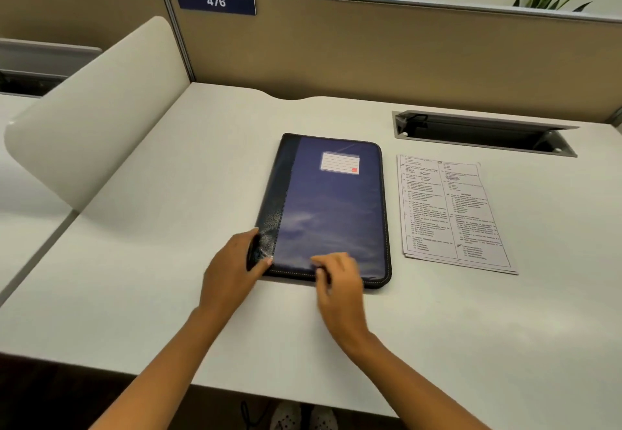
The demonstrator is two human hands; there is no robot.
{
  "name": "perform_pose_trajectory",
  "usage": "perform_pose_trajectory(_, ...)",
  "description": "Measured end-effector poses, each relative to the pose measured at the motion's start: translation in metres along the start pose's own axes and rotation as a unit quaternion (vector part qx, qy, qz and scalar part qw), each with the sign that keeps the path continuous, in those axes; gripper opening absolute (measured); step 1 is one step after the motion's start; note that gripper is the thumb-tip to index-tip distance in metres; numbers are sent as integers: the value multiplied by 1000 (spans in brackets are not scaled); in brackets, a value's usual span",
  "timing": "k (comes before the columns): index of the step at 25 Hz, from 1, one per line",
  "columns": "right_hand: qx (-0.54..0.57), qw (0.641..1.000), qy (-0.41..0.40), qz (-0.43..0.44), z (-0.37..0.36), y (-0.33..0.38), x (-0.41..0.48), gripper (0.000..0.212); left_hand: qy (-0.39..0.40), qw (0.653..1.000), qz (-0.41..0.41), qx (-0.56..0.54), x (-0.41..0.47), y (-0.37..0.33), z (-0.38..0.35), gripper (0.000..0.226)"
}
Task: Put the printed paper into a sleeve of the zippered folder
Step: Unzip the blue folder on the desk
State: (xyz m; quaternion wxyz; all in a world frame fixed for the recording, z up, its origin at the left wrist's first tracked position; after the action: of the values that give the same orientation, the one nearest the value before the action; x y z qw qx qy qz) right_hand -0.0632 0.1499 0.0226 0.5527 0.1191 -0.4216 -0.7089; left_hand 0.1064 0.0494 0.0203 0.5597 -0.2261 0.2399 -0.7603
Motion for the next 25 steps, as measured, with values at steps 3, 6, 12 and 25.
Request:
perform_pose_trajectory(3, -66, 972, -108, -196, 35, -29, -4, 40, 38, 996, -79, 6, -16, -16, -21, 76)
perform_pose_trajectory(6, -18, 947, -66, -315, 50, -37, -1, 49, 73, 987, -104, 97, -21, -28, -41, 85)
perform_pose_trajectory(12, 140, 918, -109, -354, 71, -13, 13, 39, 54, 985, -67, 148, -19, -44, -45, 71)
perform_pose_trajectory(25, 209, 973, -21, -90, 40, 36, 28, 21, -180, 954, 118, -211, -9, -20, 22, 48)
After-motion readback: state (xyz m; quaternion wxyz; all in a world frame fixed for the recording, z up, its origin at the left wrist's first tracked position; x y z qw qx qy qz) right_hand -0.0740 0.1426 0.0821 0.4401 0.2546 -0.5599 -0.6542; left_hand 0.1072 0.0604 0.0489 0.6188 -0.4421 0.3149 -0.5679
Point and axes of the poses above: each hand's wrist, its own x-axis towards the middle knuckle, its own z-axis out of the back of the hand, y = z × x, the point moved 2 cm from there along x, towards the middle knuckle, and after that the axes turned 2 degrees about z, right-handed, at the moved point
